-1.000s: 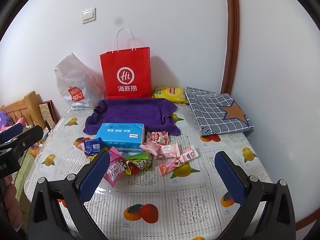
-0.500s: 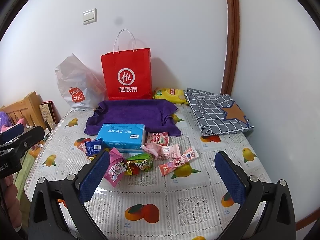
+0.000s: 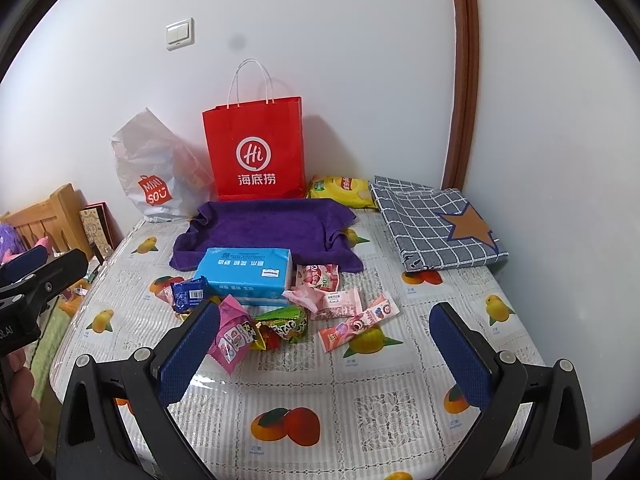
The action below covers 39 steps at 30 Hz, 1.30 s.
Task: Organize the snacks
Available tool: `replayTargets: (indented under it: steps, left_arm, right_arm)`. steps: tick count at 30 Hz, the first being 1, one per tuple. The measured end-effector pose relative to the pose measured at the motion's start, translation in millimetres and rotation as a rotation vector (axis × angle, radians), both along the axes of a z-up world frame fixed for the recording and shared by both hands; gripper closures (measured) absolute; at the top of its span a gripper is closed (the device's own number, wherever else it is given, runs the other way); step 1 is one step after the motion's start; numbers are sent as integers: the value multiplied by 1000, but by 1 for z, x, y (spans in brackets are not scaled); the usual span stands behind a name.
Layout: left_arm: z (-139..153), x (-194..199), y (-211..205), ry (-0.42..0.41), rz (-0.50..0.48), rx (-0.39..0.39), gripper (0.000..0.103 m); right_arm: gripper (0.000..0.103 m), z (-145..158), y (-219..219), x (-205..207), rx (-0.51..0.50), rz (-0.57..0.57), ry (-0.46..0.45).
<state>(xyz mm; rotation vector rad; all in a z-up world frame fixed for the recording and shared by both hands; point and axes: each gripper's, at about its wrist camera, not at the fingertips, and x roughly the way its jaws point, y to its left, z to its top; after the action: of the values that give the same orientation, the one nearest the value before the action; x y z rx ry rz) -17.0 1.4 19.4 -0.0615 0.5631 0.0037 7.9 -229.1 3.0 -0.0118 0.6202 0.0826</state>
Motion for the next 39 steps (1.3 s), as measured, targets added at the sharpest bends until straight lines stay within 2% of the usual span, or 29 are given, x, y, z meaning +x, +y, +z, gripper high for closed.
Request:
replayTargets:
  steps: [21, 30, 39]
  left_arm:
    - [1, -1, -2, 4, -2, -7, 0]
    - [-3, 15, 1, 22, -14, -2, 0]
    - [-15, 37, 10, 46, -14, -16, 0]
  right_arm:
    - [0, -3, 1, 0, 17, 14, 3]
    - [0, -11, 5, 12, 28, 27, 15]
    - [0, -22, 14, 34, -2, 28, 34]
